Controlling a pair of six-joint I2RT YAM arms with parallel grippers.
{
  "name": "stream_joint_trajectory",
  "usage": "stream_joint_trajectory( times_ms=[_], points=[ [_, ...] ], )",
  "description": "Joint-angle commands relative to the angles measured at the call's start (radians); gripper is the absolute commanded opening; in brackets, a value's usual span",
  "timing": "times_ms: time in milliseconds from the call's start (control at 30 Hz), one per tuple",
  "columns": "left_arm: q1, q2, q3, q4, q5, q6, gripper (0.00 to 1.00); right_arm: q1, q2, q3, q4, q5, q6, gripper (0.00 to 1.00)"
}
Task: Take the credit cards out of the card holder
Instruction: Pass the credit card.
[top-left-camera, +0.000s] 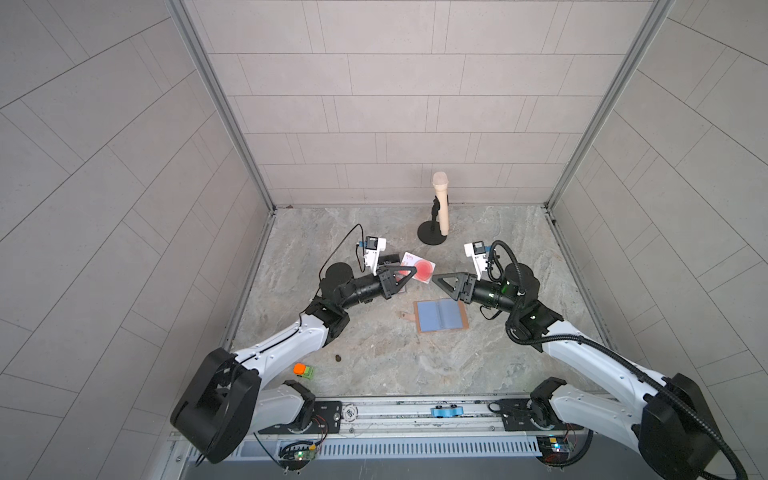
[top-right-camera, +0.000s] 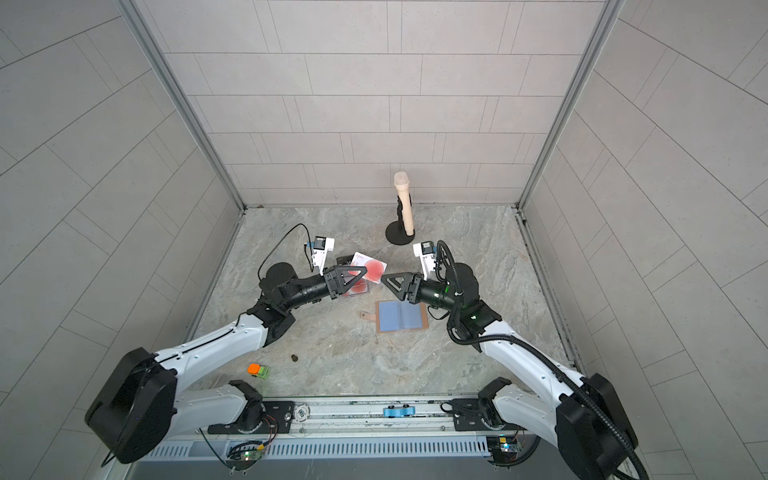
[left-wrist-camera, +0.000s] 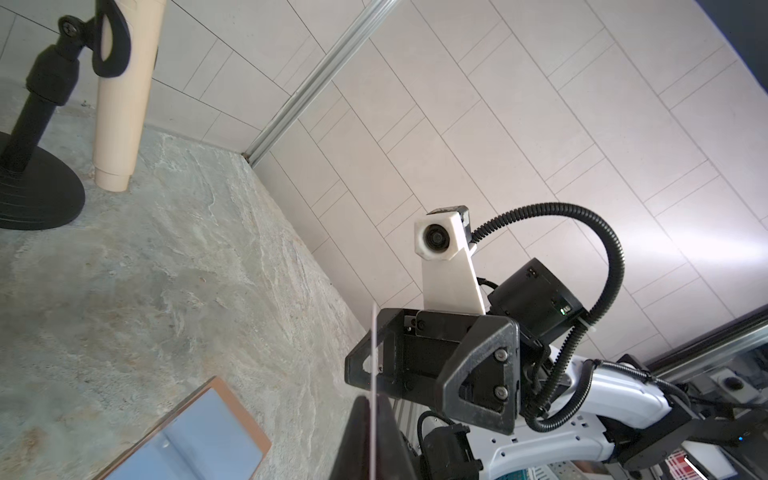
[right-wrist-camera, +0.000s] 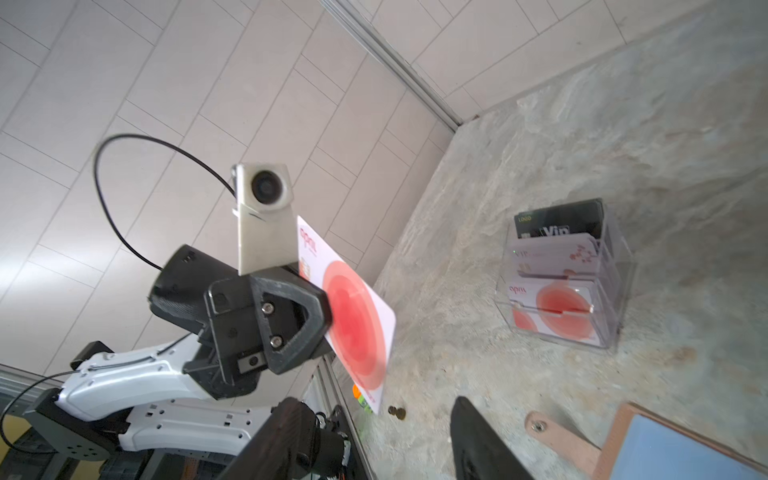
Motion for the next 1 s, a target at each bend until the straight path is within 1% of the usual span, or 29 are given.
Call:
stream_joint_trajectory(
  times_ms=[0,100,200,267,400,433,567,733,767,800,867,900,933,967],
  points=[
    [0.002,0.015,-0.013,0.202,-0.043,-0.104,0.00,0.030,0.037,0.023,0.174,0.036,0.089,0.57],
    [0.003,0.008,-0.008,0.202,-0.056,-0.103,0.00,0.055,0.069,0.063,0.195,0.050,0.090,0.54],
    [0.002,-0.004,-0.007,0.197,-0.064,-0.102,0.00,0.062,0.091,0.079,0.224,0.050,0.105,0.47],
    [0.001,-0.013,-0.013,0.195,-0.071,-0.102,0.00,0.062,0.099,0.087,0.242,0.050,0.114,0.41],
    [0.002,-0.013,-0.022,0.221,-0.077,-0.115,0.00,0.069,0.123,0.107,0.270,0.045,0.134,0.23],
    [0.001,-0.012,-0.023,0.228,-0.079,-0.120,0.00,0.071,0.131,0.109,0.283,0.045,0.143,0.20],
    [0.000,-0.009,-0.030,0.264,-0.089,-0.139,0.01,0.074,0.161,0.113,0.337,0.042,0.176,0.15],
    [0.002,-0.013,-0.029,0.271,-0.076,-0.146,0.03,0.074,0.175,0.110,0.379,0.040,0.195,0.02],
    [0.003,-0.017,-0.028,0.267,-0.070,-0.142,0.06,0.074,0.174,0.111,0.376,0.036,0.193,0.00],
    [0.002,-0.024,-0.026,0.253,-0.061,-0.135,0.10,0.074,0.169,0.113,0.363,0.028,0.184,0.00],
    [0.004,-0.054,-0.022,0.196,-0.038,-0.097,0.23,0.068,0.151,0.121,0.300,0.009,0.145,0.00],
    [0.005,-0.080,-0.012,0.131,-0.021,-0.058,0.31,0.064,0.134,0.131,0.233,-0.006,0.106,0.00],
    [0.006,-0.111,0.005,0.033,-0.008,-0.004,0.39,0.061,0.115,0.144,0.154,-0.021,0.052,0.00],
    [0.009,-0.140,0.021,-0.069,-0.001,0.064,0.45,0.059,0.102,0.156,0.078,-0.040,0.000,0.00]
  ],
)
